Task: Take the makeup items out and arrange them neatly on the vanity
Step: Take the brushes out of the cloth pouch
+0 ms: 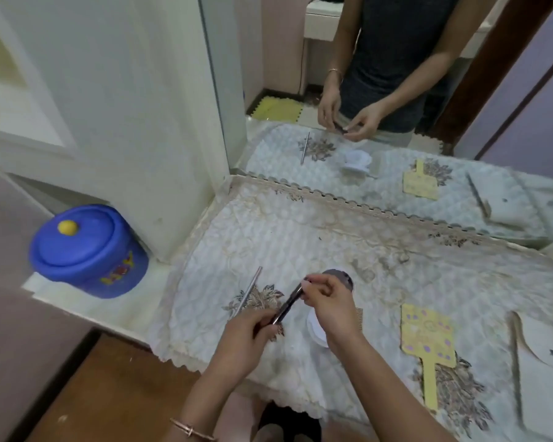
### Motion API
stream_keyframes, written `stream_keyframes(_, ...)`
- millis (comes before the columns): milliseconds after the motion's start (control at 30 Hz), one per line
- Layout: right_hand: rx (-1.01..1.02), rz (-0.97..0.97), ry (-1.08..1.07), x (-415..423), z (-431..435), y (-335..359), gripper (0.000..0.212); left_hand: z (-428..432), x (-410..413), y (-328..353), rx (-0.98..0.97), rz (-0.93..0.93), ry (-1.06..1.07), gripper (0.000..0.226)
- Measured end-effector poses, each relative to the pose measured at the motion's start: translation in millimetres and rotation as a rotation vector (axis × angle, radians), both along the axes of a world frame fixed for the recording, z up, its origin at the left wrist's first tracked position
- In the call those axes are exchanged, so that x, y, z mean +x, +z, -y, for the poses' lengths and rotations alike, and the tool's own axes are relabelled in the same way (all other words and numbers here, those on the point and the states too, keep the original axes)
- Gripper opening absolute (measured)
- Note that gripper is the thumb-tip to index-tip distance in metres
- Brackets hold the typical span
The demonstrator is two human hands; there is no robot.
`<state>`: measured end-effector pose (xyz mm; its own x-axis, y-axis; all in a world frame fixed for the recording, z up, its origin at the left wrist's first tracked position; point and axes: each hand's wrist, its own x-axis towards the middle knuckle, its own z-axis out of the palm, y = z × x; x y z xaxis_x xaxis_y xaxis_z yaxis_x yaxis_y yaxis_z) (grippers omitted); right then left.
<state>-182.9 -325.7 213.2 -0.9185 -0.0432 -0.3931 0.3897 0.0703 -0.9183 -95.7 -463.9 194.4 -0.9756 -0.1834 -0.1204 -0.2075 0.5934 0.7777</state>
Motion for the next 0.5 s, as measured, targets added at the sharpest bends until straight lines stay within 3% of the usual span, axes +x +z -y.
stream_keyframes(100, 0.058, -0.053, -0.129, -24.8, -16.2, 4.7, 0.006, 19.1, 19.4, -16.0, -0.069, 0.134, 0.101, 0.023)
stream_keyframes(233, 0.326, -0.156, 0.134, -27.0, -15.7, -0.7, 0.008, 18.7, 9.7, -18.3, 0.033, 0.129, 0.240, 0.010)
stream_keyframes(333, 0.583, -0.191, 0.340, -11.8, -0.4, -22.4, 0.011, 1.3, -17.6, -21.7, 0.029, 0.113, 0.164, 0.012)
stream_keyframes(400, 0.797, -0.232, 0.401, -9.2, 5.1, -35.0, 0.013, -6.1, -28.3, -28.7, -0.002, 0.124, 0.143, 0.007)
stream_keyframes(500, 1.001, -0.303, 0.490, -10.3, 8.2, -45.7, 0.016, -10.5, -30.4, -42.8, -0.038, 0.171, 0.124, 0.017)
